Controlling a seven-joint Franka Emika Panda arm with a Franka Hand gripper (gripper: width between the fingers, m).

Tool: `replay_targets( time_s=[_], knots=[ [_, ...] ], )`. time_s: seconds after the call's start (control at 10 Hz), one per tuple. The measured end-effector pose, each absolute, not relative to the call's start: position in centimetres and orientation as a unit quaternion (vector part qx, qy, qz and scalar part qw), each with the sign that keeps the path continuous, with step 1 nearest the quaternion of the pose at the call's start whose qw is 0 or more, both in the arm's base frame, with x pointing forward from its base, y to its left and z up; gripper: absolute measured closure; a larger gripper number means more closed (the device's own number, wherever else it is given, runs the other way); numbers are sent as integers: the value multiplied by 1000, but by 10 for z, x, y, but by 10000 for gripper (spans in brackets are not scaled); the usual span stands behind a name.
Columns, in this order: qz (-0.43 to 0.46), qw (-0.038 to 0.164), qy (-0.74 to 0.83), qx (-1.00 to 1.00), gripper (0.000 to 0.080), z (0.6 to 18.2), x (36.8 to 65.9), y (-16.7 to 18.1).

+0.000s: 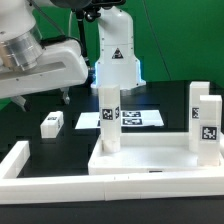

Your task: Assemble desk

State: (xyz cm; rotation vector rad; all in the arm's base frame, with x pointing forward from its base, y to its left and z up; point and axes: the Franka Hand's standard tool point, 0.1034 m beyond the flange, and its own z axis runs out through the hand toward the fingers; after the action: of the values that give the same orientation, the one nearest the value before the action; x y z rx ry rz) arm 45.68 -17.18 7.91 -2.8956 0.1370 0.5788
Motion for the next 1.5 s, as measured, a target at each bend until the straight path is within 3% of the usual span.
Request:
replay_targets(
  time_s=[0.3,0.7,1.1,1.4,1.5],
  knots=[
    [275,106,38,-955,150,73,450,-169],
    [416,97,46,-903,150,33,419,-193],
    [416,93,53,-903,150,30,418,-193],
    [452,90,76,-884,150,10,391,-183],
    [448,90,76,-886,150,11,393,-185]
  ],
)
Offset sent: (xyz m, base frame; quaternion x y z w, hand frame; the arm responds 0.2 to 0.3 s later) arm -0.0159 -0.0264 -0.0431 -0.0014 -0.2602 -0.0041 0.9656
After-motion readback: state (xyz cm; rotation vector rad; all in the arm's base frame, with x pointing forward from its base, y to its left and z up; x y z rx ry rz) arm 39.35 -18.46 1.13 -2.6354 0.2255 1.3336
